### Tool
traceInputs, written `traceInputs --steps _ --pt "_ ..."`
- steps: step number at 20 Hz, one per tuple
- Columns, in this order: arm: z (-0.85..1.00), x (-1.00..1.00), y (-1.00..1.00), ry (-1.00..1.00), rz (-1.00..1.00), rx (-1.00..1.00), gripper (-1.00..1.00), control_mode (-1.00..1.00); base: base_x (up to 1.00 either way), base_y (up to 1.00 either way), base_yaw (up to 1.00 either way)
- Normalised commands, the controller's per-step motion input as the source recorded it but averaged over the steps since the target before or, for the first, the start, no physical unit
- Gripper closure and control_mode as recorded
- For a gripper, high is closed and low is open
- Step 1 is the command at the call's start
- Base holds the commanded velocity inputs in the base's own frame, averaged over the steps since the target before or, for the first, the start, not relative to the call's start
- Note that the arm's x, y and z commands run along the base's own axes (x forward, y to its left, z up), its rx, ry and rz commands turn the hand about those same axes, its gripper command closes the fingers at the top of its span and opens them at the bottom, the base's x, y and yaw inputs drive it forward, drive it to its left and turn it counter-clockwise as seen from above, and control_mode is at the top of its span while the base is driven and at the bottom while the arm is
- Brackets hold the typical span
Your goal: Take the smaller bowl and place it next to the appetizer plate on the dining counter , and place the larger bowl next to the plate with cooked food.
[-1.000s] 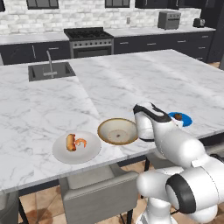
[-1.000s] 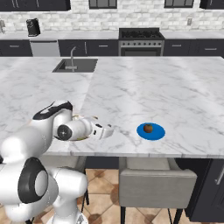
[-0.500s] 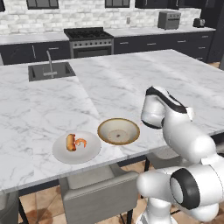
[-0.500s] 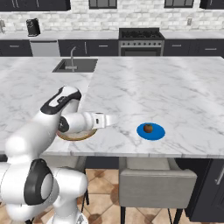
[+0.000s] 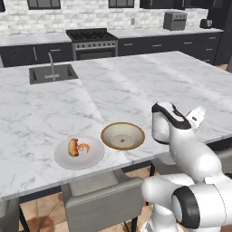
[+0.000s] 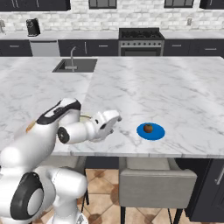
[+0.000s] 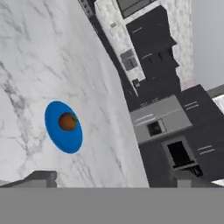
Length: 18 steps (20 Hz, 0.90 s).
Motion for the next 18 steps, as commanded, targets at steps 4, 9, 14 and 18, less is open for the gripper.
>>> traceInputs --steps 4,9,14,18 --pt "-0.05 -0.35 -0.05 0.78 0.0 -0.95 -1.0 -1.0 0.0 0.0 0.0" --pt "-0.01 -0.29 0.0 0.77 -0.01 -0.86 -1.0 -1.0 0.0 0.0 0.0" --pt "0.22 -0.25 0.01 0.71 0.0 -0.78 -1.0 -1.0 0.0 0.0 0.0" --pt "0.91 -0.17 0.04 0.55 0.0 -0.58 -1.0 -1.0 0.0 0.0 0.0"
